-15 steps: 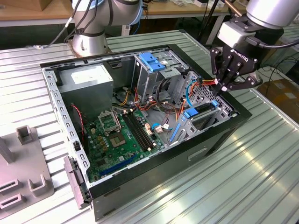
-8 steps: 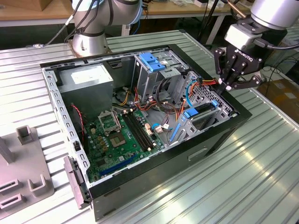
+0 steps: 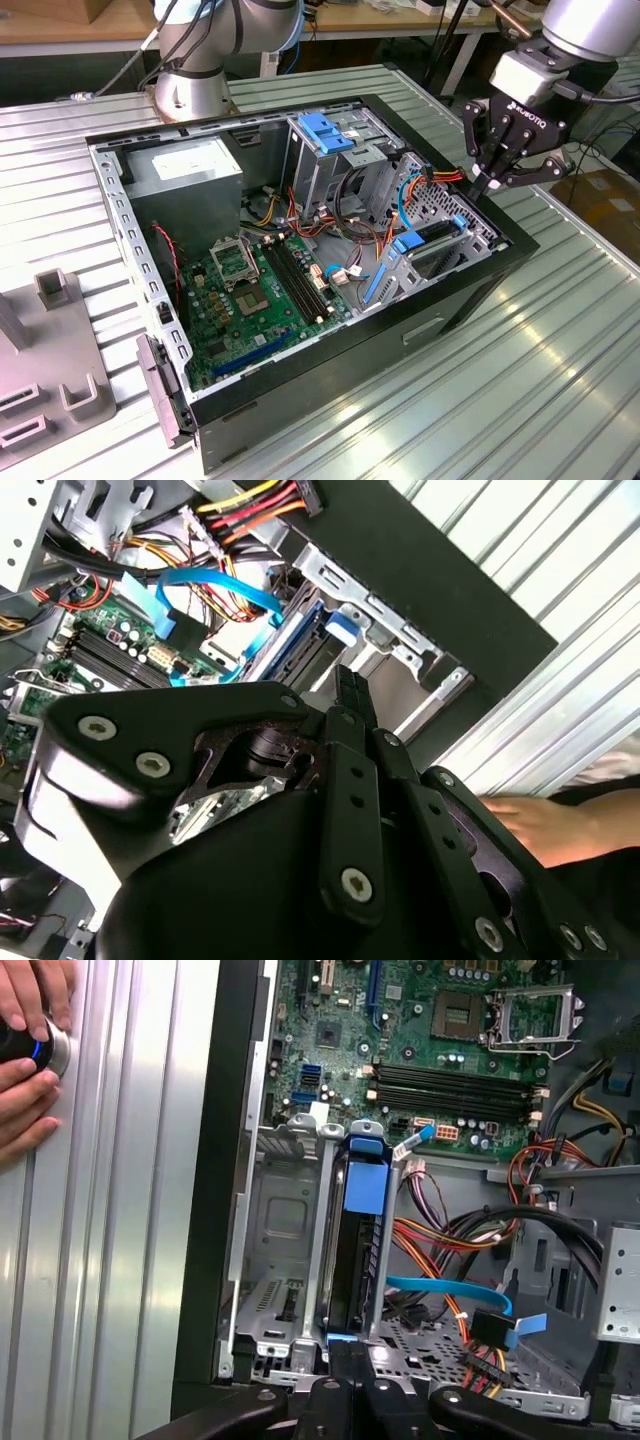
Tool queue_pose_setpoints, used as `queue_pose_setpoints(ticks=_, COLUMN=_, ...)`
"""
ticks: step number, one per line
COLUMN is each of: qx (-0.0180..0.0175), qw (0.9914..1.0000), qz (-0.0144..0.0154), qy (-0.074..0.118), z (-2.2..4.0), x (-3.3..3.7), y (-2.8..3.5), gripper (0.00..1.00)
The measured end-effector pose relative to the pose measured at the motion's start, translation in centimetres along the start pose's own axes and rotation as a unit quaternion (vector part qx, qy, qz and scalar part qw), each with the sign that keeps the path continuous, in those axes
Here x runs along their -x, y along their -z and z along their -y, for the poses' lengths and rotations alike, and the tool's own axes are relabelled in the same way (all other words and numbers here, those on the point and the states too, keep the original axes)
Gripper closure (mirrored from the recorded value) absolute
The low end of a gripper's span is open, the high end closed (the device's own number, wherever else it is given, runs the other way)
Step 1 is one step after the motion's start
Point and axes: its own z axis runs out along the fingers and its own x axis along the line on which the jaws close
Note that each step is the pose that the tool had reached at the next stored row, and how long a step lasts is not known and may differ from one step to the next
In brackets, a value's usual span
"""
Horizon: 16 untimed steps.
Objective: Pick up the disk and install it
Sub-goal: 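Insert the first disk wire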
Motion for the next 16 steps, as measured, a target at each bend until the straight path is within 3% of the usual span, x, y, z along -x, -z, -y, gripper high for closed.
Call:
queue_pose_setpoints(ticks=9, qx=-0.0002, qw=0.99985, qz=0.0004, qy=0.017, z=1.34, x=0.38, y=-0.02, gripper=0.9)
queue_pose_setpoints(ticks=16, qx=-0.0005, qw=0.9994, qz=0.0009, qy=0.035, z=1.98, x=0.69, y=-0.06, gripper=0.9)
